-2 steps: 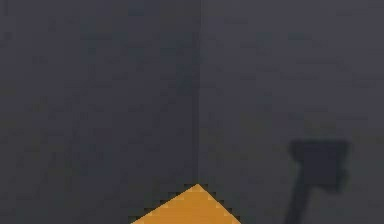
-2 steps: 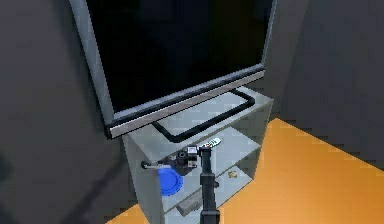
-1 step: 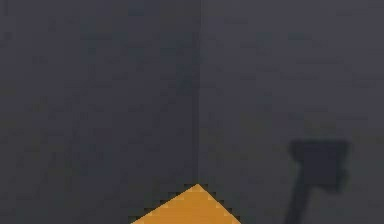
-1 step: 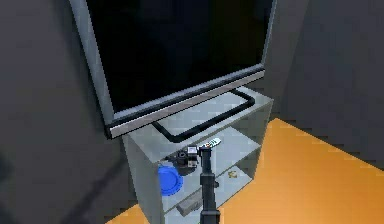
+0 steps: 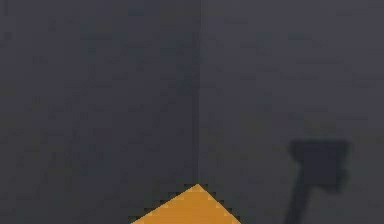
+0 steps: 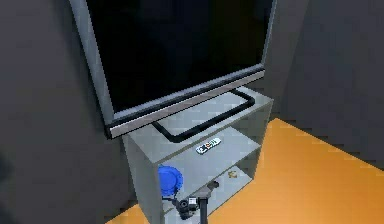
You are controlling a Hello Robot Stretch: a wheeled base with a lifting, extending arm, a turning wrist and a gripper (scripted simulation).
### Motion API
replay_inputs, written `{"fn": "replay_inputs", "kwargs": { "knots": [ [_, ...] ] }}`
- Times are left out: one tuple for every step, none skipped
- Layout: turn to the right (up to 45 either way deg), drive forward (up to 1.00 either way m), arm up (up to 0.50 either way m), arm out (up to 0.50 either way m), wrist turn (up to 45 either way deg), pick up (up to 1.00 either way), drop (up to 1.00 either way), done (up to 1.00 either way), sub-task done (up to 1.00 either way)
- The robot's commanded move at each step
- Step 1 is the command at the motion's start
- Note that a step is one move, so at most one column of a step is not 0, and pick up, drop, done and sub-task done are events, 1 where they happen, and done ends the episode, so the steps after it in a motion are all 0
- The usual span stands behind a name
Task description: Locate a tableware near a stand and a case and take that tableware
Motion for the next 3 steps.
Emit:
{"fn": "replay_inputs", "kwargs": {
  "knots": [
    [0.0,0.0,0.0,0.0,0.0,1.0,0.0,0.0,0.0],
    [0.0,0.0,0.1,0.0,0.0,0.0,0.0,0.0,0.0],
    [0.0,0.0,0.0,0.0,0.0,0.0,0.0,1.0,0.0]
  ]
}}
